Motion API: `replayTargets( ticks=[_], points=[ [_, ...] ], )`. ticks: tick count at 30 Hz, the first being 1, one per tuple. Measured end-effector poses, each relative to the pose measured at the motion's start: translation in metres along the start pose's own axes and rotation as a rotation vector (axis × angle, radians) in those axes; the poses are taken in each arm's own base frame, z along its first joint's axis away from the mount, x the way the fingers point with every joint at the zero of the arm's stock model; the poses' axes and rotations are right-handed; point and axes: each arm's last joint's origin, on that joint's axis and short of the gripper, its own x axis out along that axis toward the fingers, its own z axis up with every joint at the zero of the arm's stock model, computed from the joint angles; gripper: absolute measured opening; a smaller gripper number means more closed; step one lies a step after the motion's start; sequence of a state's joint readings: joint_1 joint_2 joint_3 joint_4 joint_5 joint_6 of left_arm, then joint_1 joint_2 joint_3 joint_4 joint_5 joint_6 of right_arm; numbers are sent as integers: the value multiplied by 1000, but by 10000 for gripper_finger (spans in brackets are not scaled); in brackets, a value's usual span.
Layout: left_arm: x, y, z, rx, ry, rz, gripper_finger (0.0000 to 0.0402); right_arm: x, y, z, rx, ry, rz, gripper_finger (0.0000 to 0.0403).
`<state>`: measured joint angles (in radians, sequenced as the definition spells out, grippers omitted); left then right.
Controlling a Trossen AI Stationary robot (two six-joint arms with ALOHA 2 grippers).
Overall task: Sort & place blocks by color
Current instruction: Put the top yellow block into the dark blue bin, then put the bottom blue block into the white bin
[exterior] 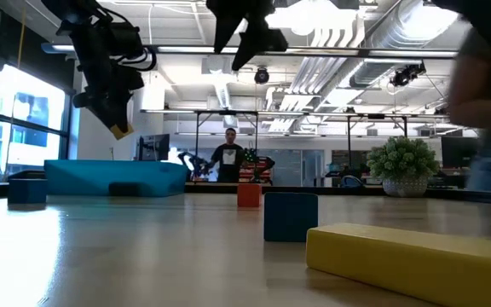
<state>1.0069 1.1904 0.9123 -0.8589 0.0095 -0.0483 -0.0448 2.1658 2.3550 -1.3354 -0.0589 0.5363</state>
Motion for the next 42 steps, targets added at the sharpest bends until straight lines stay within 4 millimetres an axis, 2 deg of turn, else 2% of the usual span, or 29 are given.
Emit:
replayTargets(
  ticks=[9,22,28,42],
  points=[
    [0,0,0,0,3,-1,167,2,47,-38,73,-5,-83,195],
    [0,-4,-1,-5,11,-20,170,-1,102,-89,257,4,-53,195],
    [-3,-24,-4,28,3,-64,170,2,119,-111,309,3,-65,195],
    [-10,-86,-23,80,41,-188,170,47,134,-150,539,34,-116,195]
  ],
)
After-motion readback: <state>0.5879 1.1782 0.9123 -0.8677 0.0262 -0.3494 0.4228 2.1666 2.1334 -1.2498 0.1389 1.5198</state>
